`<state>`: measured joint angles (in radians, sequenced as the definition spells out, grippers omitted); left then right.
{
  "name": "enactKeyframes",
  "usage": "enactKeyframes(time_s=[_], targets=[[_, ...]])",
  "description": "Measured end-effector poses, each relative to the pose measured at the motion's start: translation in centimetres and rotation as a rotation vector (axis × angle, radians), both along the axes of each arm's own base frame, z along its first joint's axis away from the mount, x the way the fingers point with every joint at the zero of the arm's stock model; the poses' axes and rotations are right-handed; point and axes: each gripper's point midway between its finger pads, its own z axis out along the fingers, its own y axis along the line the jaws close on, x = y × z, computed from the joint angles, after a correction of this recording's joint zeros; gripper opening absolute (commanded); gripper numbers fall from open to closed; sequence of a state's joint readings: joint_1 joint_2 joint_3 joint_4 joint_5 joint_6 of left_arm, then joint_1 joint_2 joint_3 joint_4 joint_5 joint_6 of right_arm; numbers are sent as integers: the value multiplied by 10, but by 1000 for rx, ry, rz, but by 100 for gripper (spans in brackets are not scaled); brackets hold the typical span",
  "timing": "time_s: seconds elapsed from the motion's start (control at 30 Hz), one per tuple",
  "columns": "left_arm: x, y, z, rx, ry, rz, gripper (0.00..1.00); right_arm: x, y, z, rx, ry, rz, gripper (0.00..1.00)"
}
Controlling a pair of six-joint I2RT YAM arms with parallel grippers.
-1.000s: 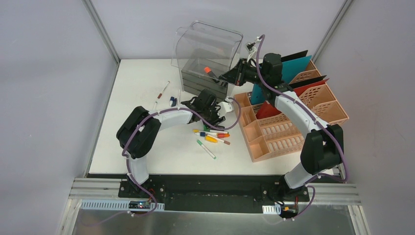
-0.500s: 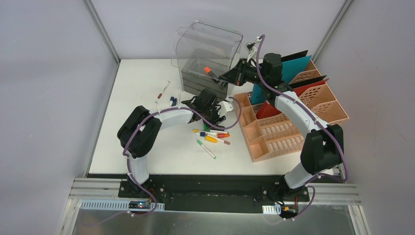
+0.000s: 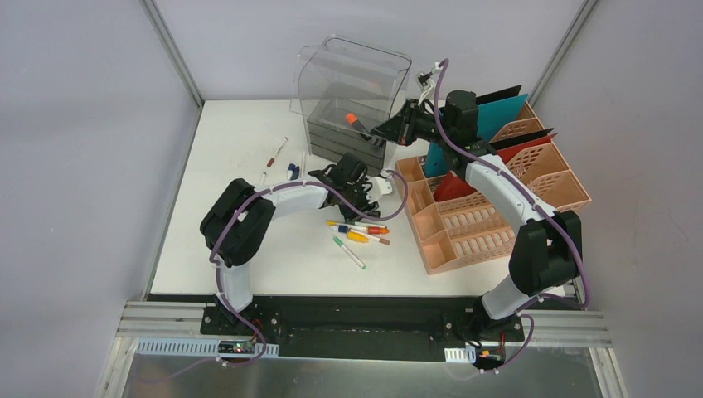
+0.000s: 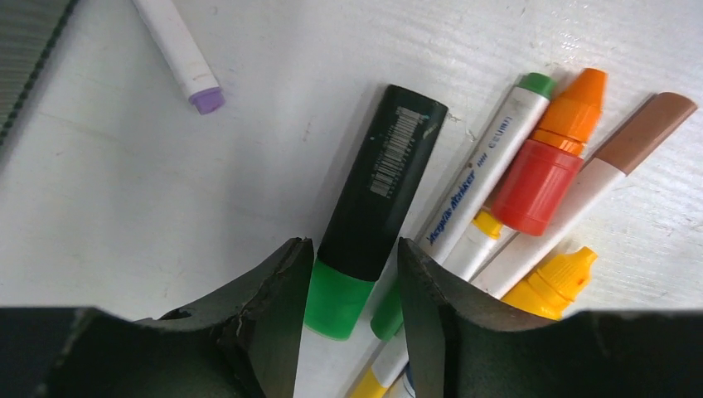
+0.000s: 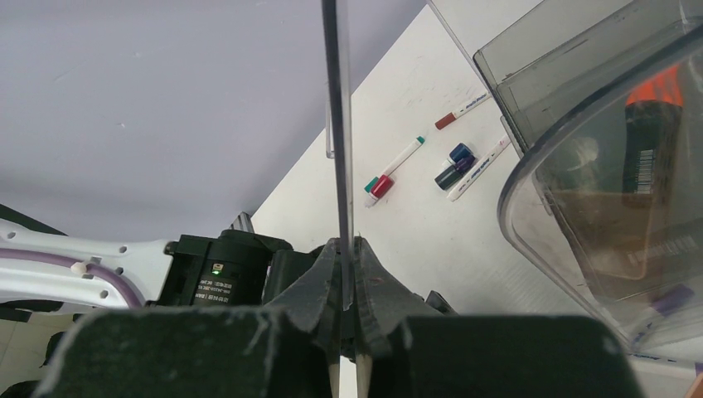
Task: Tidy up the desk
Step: Pick up the stationery from the center of the board.
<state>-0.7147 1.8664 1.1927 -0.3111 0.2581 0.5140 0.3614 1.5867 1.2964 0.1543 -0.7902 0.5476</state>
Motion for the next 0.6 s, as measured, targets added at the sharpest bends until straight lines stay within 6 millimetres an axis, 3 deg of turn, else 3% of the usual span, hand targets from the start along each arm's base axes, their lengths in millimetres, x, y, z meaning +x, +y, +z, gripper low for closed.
enactKeyframes(time_s=[0.17, 0.47, 0.6], targets=[[3, 1, -6, 26, 2, 5, 42, 0, 0, 0, 0, -1, 0, 5], [7, -4, -5, 26, 1, 9, 1, 0, 0, 0, 1, -1, 0, 5], [8, -2, -5, 31, 4, 40, 0, 0, 0, 0, 0, -1, 0, 5]])
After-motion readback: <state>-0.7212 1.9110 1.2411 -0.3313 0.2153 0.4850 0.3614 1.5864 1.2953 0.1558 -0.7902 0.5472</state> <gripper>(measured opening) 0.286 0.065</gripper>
